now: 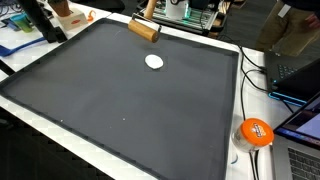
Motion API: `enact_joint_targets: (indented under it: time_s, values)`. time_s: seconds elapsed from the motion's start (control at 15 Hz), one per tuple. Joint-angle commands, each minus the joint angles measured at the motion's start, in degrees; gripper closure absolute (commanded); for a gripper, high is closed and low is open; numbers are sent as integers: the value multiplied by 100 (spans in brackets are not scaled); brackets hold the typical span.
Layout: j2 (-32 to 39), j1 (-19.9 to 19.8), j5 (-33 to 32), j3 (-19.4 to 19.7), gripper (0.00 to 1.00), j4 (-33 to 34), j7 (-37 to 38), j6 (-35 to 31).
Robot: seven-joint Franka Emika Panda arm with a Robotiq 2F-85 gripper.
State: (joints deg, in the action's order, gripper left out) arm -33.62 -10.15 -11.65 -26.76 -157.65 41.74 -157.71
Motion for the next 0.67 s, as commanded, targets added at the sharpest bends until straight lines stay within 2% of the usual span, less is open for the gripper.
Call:
enact_joint_targets:
  time_s: [0.0, 0.07, 0.2, 0.27, 0.33, 0.4, 0.47, 0.6]
  values:
    - [-8, -210, -226, -221, 78, 28, 300, -74]
    - [-3, -312, -290, -338, 53, 33, 414, -86]
    - [34, -266, -285, -282, 53, 28, 401, -86]
    - [37, -259, -283, -265, 78, 28, 395, -86]
    - [23, -323, -329, -329, 78, 26, 461, -133]
    - [177, -118, -187, -185, 78, 24, 317, -215]
    - [301, 26, -135, -118, 78, 49, 159, -16]
    - [439, 201, -68, -36, 78, 42, 84, -62]
